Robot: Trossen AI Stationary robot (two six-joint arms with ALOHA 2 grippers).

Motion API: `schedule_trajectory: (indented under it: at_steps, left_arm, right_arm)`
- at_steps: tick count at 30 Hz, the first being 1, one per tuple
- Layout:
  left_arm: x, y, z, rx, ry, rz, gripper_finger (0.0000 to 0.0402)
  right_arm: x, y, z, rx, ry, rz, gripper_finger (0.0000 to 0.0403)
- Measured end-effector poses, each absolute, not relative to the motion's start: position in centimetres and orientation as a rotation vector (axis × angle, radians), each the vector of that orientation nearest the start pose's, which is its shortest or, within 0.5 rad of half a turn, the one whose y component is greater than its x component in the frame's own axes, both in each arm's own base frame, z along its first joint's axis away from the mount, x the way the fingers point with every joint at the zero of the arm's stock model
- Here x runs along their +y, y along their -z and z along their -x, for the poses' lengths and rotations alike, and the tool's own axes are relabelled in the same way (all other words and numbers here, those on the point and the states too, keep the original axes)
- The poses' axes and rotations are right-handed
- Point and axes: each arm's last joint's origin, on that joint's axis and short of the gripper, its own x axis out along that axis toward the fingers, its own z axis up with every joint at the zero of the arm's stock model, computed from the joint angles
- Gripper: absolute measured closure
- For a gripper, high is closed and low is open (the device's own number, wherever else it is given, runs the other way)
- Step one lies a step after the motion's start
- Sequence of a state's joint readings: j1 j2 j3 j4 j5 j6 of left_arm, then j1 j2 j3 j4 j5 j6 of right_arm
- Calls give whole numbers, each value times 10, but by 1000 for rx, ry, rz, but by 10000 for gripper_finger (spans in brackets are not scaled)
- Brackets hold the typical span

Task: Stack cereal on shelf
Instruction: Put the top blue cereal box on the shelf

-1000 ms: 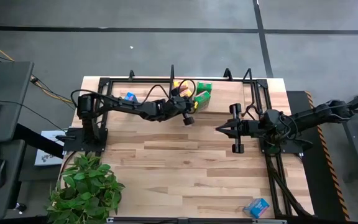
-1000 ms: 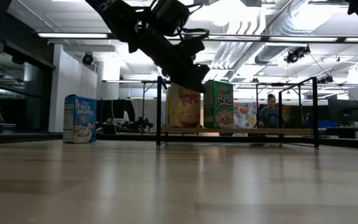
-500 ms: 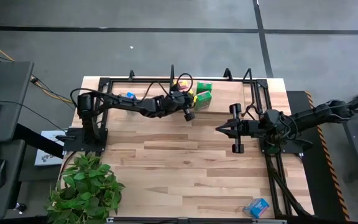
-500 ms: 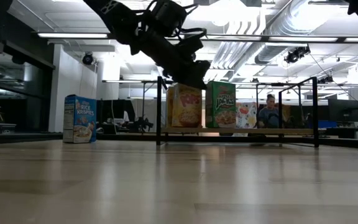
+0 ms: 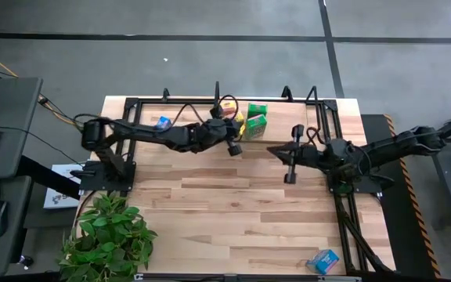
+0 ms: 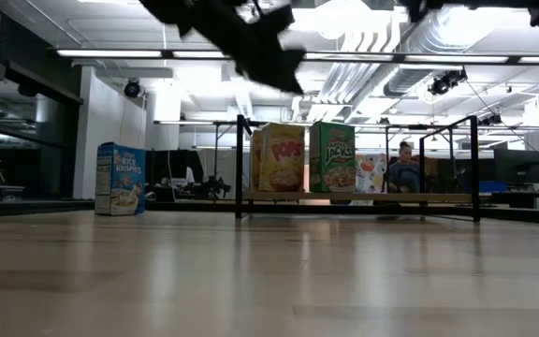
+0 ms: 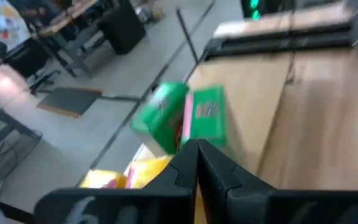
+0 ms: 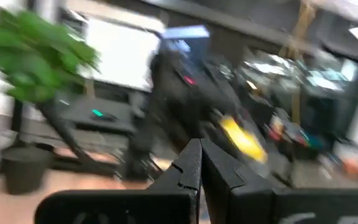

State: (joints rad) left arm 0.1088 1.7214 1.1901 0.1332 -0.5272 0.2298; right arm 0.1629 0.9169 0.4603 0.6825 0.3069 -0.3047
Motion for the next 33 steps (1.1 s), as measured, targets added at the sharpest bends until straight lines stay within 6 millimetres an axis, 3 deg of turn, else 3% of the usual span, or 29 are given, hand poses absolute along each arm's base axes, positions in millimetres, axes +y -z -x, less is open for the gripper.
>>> schedule_trajectory:
  at_steps: [4,8,13,18,24,33]
  left_arm:
    - [32,-288,-364,433,-537,-302,401]
    - [12,-308,-338,266,-499,-277,401]
    - [-1,-295,-297,54,-408,-228,401]
    - [-1,-283,-266,-33,-400,-195,401]
    - [-2,-288,-257,-52,-395,-185,401]
    - [-8,-286,-255,-17,-381,-217,401]
  right_arm:
    - [7,-265,-206,-70,356,166,402]
    - [-14,-248,-217,63,463,71,402]
    - [-32,-232,-233,304,539,-41,402]
    - [-37,-218,-258,430,575,-62,403]
    - [-43,-200,-288,515,722,9,403]
    - [-43,-198,-312,587,798,72,403]
